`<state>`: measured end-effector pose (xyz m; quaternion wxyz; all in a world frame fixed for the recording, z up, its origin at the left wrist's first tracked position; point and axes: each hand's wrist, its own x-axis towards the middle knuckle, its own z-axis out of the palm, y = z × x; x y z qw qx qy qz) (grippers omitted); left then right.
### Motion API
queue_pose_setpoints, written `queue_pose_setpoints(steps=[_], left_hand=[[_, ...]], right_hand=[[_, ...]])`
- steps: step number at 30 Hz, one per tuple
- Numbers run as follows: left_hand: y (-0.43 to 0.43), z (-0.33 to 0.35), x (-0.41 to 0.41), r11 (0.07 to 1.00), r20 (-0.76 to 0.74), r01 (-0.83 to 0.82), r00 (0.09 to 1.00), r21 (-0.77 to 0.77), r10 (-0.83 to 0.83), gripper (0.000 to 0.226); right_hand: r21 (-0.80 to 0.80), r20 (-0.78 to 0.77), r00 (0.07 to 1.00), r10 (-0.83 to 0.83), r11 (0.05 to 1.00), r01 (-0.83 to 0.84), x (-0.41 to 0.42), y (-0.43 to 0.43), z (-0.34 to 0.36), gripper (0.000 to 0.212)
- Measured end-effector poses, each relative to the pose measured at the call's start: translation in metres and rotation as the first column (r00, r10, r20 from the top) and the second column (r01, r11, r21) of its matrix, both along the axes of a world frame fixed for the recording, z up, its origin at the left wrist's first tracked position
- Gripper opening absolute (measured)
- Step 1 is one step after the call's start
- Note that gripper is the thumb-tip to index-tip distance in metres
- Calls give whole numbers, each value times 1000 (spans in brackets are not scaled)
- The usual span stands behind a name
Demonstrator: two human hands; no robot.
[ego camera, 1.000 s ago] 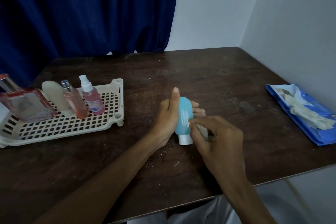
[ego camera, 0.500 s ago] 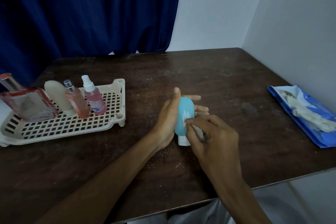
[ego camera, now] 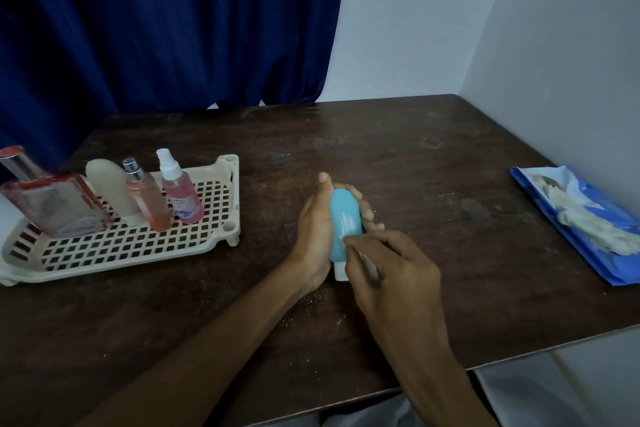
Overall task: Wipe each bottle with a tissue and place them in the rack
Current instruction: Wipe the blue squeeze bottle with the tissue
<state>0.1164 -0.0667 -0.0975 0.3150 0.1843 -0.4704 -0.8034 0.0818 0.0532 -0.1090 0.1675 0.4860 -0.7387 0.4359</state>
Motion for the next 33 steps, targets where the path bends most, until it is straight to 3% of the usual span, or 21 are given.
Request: queue_pose_setpoints(steps=[7, 16, 21, 27, 33], left_hand=[[1, 0, 1, 988, 103, -37, 993, -152, 53, 59], [2, -1, 0, 984, 115, -53, 991, -173, 74, 58], [2, 2, 1, 988, 79, -30, 996, -150, 42, 59], [0, 2, 1, 975, 139, -62, 986, -214, 93, 58], [3, 3, 2, 973, 136, -61, 986, -223, 92, 60]], right_hand=[[-36, 24, 1000, -8, 999, 8, -8, -8, 10, 8], [-49, 15, 999, -37, 998, 37, -17, -7, 11, 9], [-25, -23, 999, 25, 999, -26, -8, -4, 9, 11], [-72, 66, 998, -20, 997, 25, -17, -11, 12, 9], [-28, -23, 1000, 2, 1000, -2, -7, -8, 8, 10]])
